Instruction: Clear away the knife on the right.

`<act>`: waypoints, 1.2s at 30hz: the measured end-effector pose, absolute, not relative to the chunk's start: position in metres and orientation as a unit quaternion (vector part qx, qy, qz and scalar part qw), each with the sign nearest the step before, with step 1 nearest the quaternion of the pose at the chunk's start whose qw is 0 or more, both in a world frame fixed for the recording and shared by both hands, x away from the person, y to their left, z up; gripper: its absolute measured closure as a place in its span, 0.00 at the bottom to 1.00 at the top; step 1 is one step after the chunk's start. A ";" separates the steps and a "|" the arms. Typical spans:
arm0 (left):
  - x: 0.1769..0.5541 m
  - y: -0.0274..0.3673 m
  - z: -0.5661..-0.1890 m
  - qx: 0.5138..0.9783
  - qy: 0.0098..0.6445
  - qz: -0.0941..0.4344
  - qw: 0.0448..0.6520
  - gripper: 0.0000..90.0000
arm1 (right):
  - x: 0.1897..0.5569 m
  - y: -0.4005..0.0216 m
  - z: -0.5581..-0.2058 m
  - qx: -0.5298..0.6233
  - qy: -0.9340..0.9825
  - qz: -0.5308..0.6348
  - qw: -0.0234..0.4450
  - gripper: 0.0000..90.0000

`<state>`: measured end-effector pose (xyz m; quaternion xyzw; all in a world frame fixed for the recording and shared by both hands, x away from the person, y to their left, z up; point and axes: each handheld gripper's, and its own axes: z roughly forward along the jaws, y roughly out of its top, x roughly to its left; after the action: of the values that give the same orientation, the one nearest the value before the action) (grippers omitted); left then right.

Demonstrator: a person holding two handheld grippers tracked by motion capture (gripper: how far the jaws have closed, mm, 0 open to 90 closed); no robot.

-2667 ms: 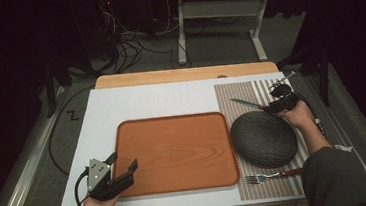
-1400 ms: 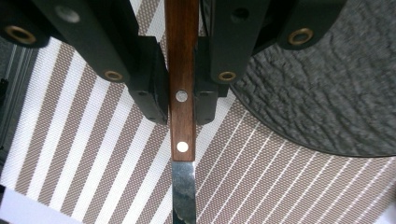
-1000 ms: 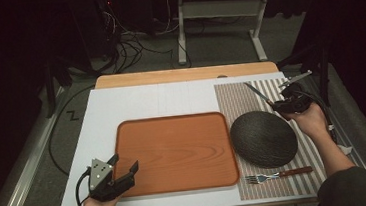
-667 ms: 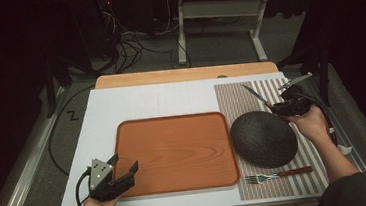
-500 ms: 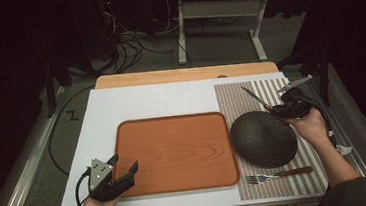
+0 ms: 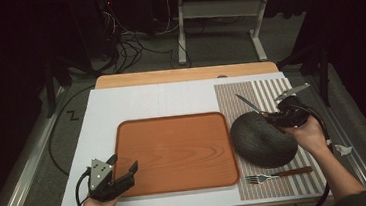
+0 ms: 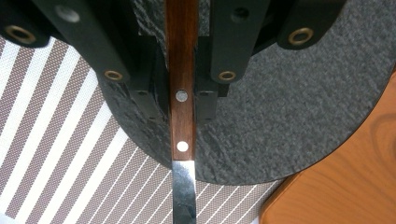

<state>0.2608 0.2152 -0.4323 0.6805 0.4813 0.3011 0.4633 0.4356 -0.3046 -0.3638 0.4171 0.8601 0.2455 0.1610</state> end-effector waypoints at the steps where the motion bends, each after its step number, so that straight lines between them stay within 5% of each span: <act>1: 0.261 0.215 -0.432 0.681 0.481 0.301 0.463 0.31 | 0.435 -0.304 -0.364 0.417 0.860 0.245 0.162 0.87; 36: 0.261 0.216 -0.432 0.676 0.482 0.302 0.468 0.30 | 0.388 -0.276 -0.369 0.404 0.855 0.294 0.140 0.87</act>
<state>0.2606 0.2161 -0.4315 0.6765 0.4815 0.3022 0.4682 0.3880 -0.2759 -0.3685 0.4035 0.8550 0.2942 0.1396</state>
